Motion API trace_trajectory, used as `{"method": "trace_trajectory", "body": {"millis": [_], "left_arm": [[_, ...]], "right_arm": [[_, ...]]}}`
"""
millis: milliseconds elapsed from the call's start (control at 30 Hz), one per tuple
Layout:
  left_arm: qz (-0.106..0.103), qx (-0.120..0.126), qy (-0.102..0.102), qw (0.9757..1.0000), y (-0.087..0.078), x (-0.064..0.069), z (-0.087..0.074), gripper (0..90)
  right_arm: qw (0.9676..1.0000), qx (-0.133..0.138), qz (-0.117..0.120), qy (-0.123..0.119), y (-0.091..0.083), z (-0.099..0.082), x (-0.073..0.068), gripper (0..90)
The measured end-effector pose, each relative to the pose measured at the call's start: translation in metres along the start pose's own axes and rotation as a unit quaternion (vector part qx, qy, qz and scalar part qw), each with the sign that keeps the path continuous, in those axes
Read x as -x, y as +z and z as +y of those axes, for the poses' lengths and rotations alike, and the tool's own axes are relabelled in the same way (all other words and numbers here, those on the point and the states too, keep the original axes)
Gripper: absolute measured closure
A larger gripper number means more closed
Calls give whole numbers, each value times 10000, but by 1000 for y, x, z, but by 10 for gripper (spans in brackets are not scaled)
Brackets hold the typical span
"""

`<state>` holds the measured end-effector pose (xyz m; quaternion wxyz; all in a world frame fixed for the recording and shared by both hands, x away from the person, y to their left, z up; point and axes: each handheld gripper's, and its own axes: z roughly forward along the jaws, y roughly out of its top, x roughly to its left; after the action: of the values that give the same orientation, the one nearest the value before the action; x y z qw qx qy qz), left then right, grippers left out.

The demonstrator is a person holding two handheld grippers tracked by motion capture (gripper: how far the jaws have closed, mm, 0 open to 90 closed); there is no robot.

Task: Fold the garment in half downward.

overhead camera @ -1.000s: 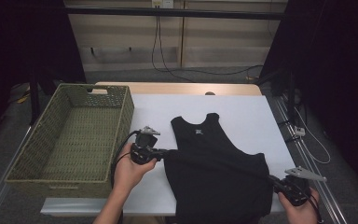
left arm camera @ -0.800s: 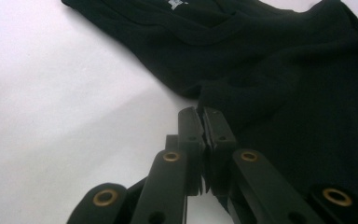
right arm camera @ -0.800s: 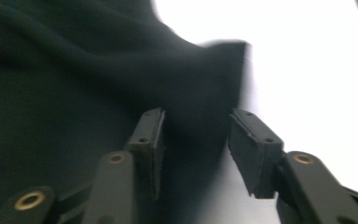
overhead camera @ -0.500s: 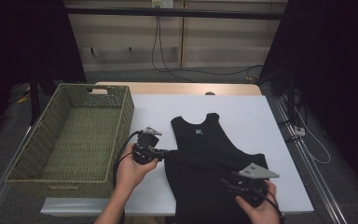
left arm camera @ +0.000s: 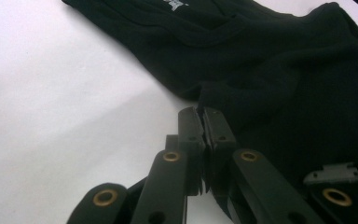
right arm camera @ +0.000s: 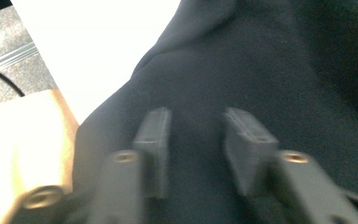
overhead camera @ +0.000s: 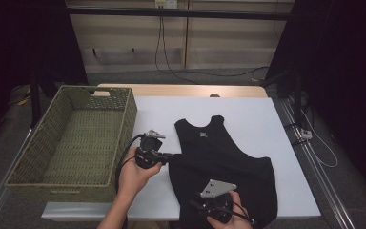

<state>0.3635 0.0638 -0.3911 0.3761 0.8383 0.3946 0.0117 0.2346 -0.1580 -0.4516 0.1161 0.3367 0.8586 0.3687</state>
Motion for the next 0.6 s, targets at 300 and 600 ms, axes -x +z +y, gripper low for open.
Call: {"method": "trace_trajectory", "body": {"millis": [300, 600], "left_arm": [[5, 26, -2, 10000, 0, 2, 1, 875], [-161, 91, 67, 9998, 6, 10, 10, 874]], "right_arm": [[9998, -89, 168, 29, -8, -2, 6, 900], [9975, 379, 285, 523, -41, -12, 28, 900]]}}
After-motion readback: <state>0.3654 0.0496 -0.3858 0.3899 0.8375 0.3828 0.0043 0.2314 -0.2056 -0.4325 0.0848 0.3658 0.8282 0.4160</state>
